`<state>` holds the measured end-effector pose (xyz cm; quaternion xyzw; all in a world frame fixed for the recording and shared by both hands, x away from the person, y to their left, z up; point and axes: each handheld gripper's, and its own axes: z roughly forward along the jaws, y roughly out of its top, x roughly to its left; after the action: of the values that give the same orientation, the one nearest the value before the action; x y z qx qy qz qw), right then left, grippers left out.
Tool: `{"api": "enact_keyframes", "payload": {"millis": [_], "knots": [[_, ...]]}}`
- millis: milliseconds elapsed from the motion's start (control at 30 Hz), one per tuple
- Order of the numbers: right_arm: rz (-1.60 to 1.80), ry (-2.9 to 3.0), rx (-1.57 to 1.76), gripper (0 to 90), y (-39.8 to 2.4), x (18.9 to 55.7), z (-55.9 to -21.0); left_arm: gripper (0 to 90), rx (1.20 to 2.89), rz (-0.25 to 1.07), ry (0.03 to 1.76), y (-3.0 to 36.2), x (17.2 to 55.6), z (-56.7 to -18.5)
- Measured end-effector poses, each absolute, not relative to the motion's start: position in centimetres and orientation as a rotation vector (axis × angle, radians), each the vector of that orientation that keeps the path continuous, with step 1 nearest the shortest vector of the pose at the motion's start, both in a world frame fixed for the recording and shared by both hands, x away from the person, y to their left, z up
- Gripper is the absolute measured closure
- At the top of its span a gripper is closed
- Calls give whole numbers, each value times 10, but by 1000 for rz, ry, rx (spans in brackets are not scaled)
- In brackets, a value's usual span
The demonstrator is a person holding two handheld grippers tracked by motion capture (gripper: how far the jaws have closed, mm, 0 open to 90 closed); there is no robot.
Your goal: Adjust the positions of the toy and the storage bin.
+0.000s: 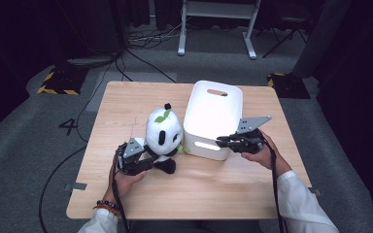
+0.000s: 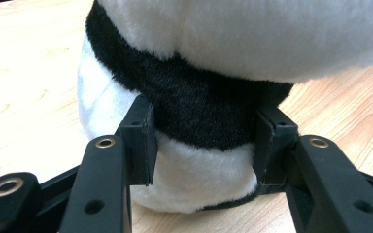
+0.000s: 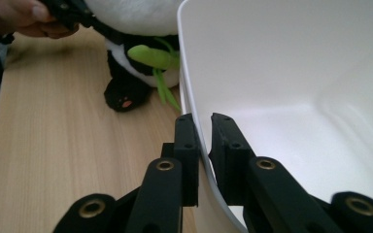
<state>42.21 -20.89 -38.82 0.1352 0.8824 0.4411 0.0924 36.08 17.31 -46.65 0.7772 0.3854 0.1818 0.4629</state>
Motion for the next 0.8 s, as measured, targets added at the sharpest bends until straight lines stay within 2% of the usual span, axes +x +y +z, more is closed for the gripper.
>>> {"api": "enact_keyframes", "payload": {"millis": [267,500,533,567,600,633,700,800], "knots": [[1253,2678,281,856,-230,407,-384,514,1911,444,951,171,361,-466],[1252,2653,279,794,-253,392,-383,512,1915,446,953,170,360,-466],[1272,2620,303,715,-263,386,-381,512,1915,445,955,169,359,-466],[1272,2620,303,715,-263,386,-381,512,1915,445,955,169,359,-466],[1323,2569,341,623,-274,381,-375,512,1913,441,955,169,359,-466],[1339,2550,357,621,-277,379,-372,512,1913,442,955,169,359,-466],[1365,2500,384,543,-285,376,-367,512,1914,444,954,169,359,-466],[1386,2413,507,477,-297,377,-361,512,1918,446,950,169,359,-466]]}}
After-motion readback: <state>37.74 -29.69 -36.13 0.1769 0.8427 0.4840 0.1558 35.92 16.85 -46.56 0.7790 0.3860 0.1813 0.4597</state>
